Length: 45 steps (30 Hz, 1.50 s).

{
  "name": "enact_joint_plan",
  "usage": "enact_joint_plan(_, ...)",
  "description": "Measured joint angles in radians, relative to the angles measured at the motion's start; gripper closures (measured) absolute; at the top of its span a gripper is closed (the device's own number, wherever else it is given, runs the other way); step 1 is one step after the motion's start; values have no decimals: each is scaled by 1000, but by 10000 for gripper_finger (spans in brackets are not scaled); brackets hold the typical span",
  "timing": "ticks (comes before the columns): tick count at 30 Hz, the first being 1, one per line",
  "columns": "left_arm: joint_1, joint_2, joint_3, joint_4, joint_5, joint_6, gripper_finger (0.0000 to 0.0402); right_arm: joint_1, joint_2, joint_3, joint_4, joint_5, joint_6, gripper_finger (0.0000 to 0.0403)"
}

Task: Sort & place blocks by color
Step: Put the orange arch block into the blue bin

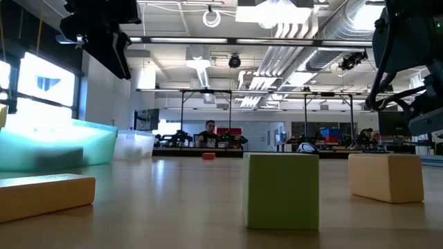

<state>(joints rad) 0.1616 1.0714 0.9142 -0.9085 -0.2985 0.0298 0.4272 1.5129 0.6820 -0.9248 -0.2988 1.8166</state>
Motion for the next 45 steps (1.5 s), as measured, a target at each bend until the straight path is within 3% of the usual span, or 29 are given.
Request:
enact_joint_plan(4, 0, 0, 0, 0, 0, 0, 215, -1, -2, -13, 26, 0, -15, 217)
enact_joint_plan(9, 0, 0, 0, 19, 9, 0, 215, -1, -1, -13, 33, -7, -59, 296)
enact_joint_plan(16, 0, 0, 0, 110, 31, 0, 215, 1, 2, 11, 39, 18, -118, 297)
enact_joint_plan(24, 0, 0, 0, 273, 158, -43, 215, -4, 4, 137, 116, 205, -251, 297)
enact_joint_plan(33, 0, 0, 0, 497, 258, -97, 215, -90, 3, 320, 176, 418, -572, 297)
enact_joint_plan(41, 0, 0, 0, 575, 262, 49, 215, -197, 2, 444, 309, 415, -955, 297)
enact_joint_plan(45, 0, 0, 0, 600, 262, 162, 215, -260, 2, 487, 404, 332, -1207, 297)
